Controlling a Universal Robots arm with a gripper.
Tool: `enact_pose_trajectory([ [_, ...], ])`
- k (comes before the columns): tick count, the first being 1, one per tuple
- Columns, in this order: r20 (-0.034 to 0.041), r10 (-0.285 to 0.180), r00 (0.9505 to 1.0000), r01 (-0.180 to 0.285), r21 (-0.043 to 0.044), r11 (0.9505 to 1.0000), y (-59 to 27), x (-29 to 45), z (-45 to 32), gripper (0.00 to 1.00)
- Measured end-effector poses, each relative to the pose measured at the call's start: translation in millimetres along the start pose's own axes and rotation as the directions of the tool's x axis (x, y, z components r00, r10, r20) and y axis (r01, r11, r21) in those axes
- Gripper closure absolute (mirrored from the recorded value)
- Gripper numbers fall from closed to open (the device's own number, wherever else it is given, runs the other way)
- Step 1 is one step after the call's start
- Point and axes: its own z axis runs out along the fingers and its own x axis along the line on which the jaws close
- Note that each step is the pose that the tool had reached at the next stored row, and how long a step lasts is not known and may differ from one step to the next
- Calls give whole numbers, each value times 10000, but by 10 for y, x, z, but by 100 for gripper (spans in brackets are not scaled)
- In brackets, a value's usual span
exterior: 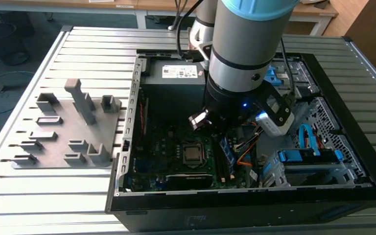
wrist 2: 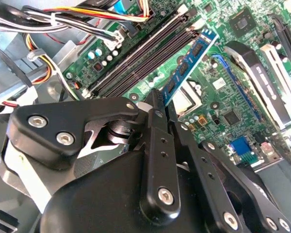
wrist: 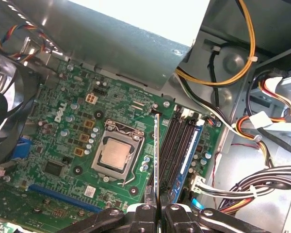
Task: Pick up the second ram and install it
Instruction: 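Insert the second ram into the second slot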
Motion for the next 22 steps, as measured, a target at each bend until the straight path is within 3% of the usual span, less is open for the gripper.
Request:
enact_pose_trajectory([
  [11,21,569,9984,-569,27,9984,0,0,2,86],
  [22,42,1112,9938,-1112,52,9938,0,0,3,86],
])
